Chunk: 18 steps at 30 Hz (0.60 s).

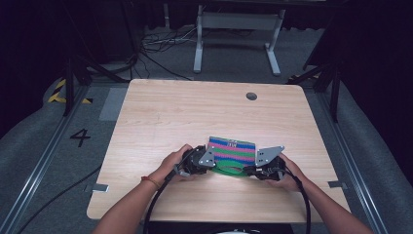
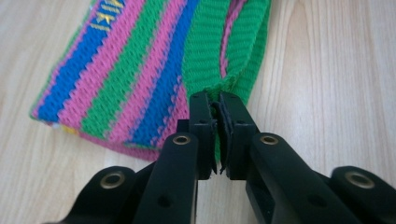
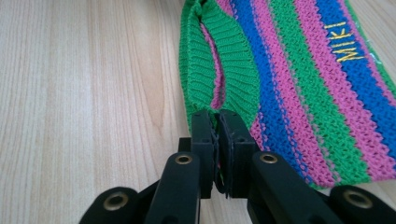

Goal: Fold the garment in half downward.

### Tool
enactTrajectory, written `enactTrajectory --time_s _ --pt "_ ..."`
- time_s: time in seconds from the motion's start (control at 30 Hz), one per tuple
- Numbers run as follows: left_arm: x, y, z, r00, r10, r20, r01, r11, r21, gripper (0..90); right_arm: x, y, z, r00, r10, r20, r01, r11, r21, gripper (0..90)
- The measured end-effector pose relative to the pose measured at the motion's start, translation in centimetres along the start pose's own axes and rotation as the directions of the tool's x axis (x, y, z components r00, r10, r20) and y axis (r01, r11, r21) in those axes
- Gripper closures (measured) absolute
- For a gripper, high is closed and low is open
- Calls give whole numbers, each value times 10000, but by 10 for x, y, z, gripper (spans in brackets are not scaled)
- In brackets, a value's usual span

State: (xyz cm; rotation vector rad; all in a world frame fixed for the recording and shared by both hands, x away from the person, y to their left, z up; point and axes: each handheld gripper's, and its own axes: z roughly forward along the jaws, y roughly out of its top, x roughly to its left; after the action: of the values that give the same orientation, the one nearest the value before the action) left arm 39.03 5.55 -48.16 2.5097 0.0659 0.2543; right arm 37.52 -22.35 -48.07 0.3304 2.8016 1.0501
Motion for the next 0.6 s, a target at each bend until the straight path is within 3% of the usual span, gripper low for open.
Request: enactTrajectory --time_s 0.07,0.23,0.3,0.43,0.6 --pt "-1 -3 2 10000 41 30 -42 9997 241 813 1 -1 1 10000 59 21 -59 10000 9 853" --pt "0 -10 2 9987 -487 146 489 9987 -170 770 4 -5 2 9999 -71 94 70 9999 82 844" --pt "1 -14 2 9966 -778 257 789 9958 -463 773 5 -6 2 9998 -74 192 74 10000 38 843" --pt "2 -14 3 9958 -890 196 899 9947 -499 821 2 -9 3 9991 -264 319 268 9996 -114 849" --pt "6 -15 7 9905 -1356 246 1371 9876 -760 830 -5 -13 4 9986 -55 522 71 9995 -315 847"
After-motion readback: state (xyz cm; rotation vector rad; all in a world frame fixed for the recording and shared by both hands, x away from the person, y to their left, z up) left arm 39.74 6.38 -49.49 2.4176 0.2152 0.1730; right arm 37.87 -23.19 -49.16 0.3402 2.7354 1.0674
